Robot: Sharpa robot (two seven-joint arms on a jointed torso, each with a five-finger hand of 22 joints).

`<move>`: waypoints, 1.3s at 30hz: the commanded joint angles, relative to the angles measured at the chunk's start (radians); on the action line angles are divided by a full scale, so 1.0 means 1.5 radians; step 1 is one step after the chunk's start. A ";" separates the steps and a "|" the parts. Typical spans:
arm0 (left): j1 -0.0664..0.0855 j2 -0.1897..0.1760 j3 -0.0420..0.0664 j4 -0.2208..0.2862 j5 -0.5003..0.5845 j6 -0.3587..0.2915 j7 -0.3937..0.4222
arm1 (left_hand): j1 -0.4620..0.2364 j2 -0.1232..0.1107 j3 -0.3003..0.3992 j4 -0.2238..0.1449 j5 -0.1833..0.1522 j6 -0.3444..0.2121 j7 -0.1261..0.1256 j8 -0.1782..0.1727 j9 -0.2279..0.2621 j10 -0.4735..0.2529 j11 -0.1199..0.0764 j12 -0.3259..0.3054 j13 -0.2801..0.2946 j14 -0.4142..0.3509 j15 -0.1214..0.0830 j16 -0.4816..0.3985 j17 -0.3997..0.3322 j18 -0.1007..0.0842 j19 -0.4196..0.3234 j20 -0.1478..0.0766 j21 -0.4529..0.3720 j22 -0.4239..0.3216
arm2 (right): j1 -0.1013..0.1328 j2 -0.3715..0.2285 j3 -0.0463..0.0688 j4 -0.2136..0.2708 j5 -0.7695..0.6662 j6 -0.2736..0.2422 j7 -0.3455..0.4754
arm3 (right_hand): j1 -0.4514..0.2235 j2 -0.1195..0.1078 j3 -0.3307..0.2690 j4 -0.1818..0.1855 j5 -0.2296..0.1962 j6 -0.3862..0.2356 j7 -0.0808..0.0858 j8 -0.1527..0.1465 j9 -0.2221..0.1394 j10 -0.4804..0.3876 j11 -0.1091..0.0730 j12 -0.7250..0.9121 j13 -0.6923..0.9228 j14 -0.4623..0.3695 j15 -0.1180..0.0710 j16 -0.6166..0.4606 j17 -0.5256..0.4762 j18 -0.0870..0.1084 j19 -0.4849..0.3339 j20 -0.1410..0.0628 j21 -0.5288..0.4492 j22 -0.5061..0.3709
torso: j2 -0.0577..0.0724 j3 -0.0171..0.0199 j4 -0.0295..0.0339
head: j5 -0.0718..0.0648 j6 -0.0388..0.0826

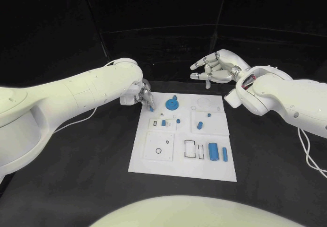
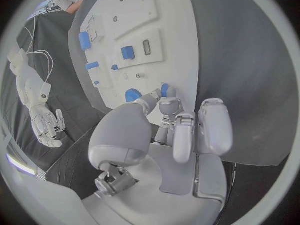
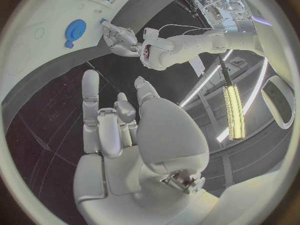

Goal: Assemble the parts on the task board

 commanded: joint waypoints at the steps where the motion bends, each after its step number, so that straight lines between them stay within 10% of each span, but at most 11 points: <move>1: 0.001 -0.004 0.000 0.004 0.013 -0.019 0.013 | -0.013 -0.005 0.100 -0.078 0.013 -0.004 -0.001 0.008 0.003 0.008 -0.001 0.006 0.004 0.069 0.003 0.002 0.176 -0.010 0.015 0.004 -0.003 0.002 | 0.001 -0.001 0.001 0.001 -0.001 0.002 0.004 | 0.003 0.005 -0.002 0.000 -0.002 -0.003 -0.001 0.004 0.000 0.000 -0.001 0.002 0.001 0.021 0.001 -0.003 0.000 0.004 -0.002 0.003 -0.004 -0.001 | 0.000 0.0002 0.0001 | 0.001 0.001; 14: 0.001 -0.057 0.000 0.075 0.066 -0.094 0.027 | -0.036 -0.025 0.153 -0.083 0.041 -0.001 -0.005 0.029 0.010 0.017 -0.004 0.012 0.009 0.069 0.001 0.002 0.176 -0.010 0.015 0.003 -0.004 0.004 | 0.001 -0.005 0.001 0.002 -0.001 0.002 0.003 | 0.003 0.005 -0.003 0.000 -0.002 -0.003 -0.001 0.005 0.000 0.000 -0.001 0.003 0.001 0.021 0.001 -0.003 0.000 0.004 -0.002 0.003 -0.004 -0.001 | -0.001 0.0002 0.0008 | 0.003 0.002; 28: -0.001 -0.142 -0.003 0.225 0.070 -0.182 0.029 | -0.048 -0.042 0.182 -0.085 0.051 0.004 -0.007 0.043 0.014 0.025 -0.007 0.013 0.010 0.069 0.000 0.002 0.176 -0.011 0.017 0.001 -0.001 0.007 | 0.001 -0.009 0.001 0.002 -0.001 0.002 0.002 | 0.003 0.005 -0.003 0.000 -0.001 -0.003 -0.001 0.005 0.001 0.000 -0.001 0.003 0.001 0.021 0.001 -0.003 -0.001 0.004 -0.002 0.003 -0.004 -0.001 | 0.000 0.0004 0.0000 | 0.010 -0.001; 39: -0.014 -0.179 -0.023 0.297 0.051 -0.208 0.029 | -0.050 -0.043 0.186 -0.085 0.052 0.004 -0.008 0.045 0.014 0.025 -0.007 0.012 0.008 0.069 -0.001 0.002 0.176 -0.011 0.017 0.001 -0.002 0.007 | 0.001 -0.009 0.001 -0.001 -0.001 0.003 0.002 | 0.003 0.005 -0.003 0.000 -0.001 -0.003 -0.001 0.006 0.001 0.001 -0.001 0.004 0.001 0.021 0.001 -0.003 -0.001 0.004 -0.002 0.003 -0.005 -0.001 | 0.000 -0.0005 0.0007 | 0.013 -0.004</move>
